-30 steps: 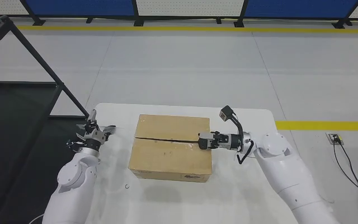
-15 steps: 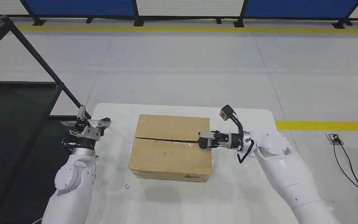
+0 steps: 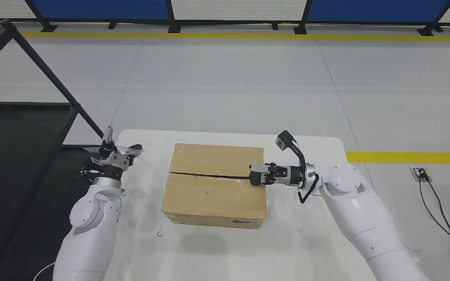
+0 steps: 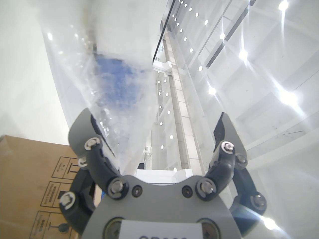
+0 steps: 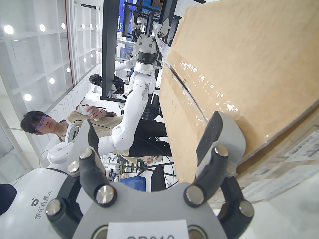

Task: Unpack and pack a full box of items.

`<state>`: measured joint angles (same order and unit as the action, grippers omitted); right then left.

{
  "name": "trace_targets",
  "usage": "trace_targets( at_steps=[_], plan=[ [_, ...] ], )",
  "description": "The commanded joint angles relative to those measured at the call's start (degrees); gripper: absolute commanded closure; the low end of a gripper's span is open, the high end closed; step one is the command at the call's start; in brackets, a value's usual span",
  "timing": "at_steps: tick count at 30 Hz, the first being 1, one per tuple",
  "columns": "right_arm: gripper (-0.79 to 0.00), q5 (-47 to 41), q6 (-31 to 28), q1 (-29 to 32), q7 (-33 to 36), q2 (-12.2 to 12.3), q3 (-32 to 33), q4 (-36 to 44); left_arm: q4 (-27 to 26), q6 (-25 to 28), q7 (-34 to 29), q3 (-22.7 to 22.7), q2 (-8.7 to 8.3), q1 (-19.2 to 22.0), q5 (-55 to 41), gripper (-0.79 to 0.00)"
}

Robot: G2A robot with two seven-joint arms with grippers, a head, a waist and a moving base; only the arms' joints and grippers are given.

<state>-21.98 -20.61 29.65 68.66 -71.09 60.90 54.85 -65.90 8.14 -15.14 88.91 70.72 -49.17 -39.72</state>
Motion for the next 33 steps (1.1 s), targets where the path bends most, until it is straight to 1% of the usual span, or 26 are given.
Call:
trace_targets(
  at_steps=[1,5,11,19,25,33],
  plan=[
    [-0.785,0.00,0.02,-0.08,0.00,0.00,-0.03,-0.05,0.63,-0.04,-0.16,-0.11,0.05,0.66,-0.14,-0.785],
    [-0.785,-0.03,-0.02,-0.15,-0.12,0.03,-0.01,-0.17,1.19,1.04,-0.64,0.29,0.11,1.17,-0.91,-0.785],
    [-0.785,-0.15,0.15,-0.32,-0.05,0.03,-0.14,-0.33,2.07,0.89,-1.62,1.12,0.00,2.32,-1.54,-0.785],
    [-0.785,-0.14,0.07,-0.53,-0.24,-0.01,-0.36,-0.50,0.28,2.95,-3.69,1.56,0.04,1.16,-2.42,-0.785],
    [-0.785,-0.14,-0.11,-0.55,-0.34,0.00,-0.39,-0.48,-3.79,4.24,-4.00,2.55,-0.01,-1.46,-3.20,-0.785],
    [-0.785,-0.27,-0.27,-0.39,-0.37,0.07,-0.34,-0.35,-10.72,7.08,-2.96,4.97,-0.05,-7.91,-4.57,-0.785]
  ],
)
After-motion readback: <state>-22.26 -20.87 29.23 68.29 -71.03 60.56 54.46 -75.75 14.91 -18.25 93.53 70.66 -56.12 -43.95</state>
